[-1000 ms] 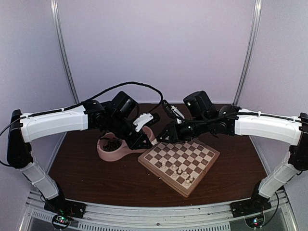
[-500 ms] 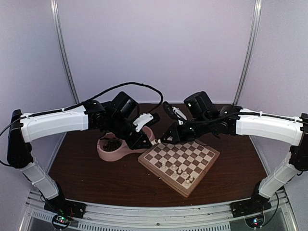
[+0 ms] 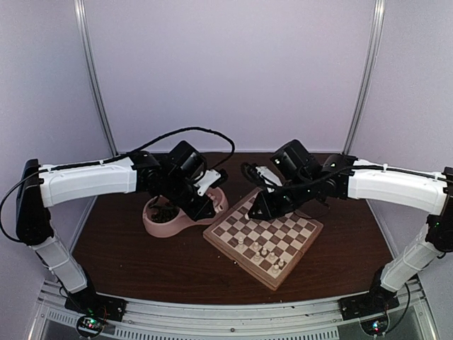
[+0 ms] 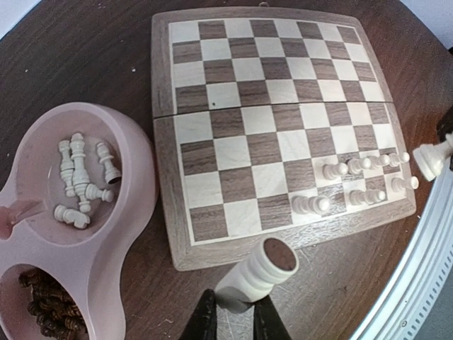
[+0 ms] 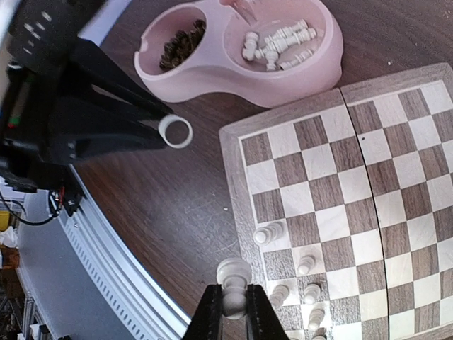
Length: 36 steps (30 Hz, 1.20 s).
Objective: Set up the chess pieces on the board
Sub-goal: Pass from the left arm to the right, then place the pawn at d2.
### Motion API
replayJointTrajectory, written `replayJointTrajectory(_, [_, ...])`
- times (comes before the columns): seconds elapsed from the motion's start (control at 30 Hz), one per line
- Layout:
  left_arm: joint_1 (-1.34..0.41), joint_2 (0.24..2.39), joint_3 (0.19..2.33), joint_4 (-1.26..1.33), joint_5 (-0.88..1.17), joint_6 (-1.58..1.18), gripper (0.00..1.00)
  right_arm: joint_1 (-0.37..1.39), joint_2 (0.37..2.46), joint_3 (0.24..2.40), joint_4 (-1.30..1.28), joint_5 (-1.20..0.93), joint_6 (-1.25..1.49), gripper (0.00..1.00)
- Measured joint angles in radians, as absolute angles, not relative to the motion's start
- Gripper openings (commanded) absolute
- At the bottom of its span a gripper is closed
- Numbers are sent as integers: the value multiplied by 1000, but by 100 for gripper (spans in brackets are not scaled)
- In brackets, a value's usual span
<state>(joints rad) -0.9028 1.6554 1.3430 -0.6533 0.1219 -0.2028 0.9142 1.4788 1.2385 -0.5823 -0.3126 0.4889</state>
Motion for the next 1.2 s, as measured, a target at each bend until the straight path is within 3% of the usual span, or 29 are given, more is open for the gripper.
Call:
replayJointTrajectory(0.43, [-877,1645,1293,-664,36,-253,8,962,1797,1449,-825,-198,327,1])
replayJointTrajectory(1.2, [-865,1634,1279,-666,22,-265,8,964,1909,1509,-913,-124,262,1])
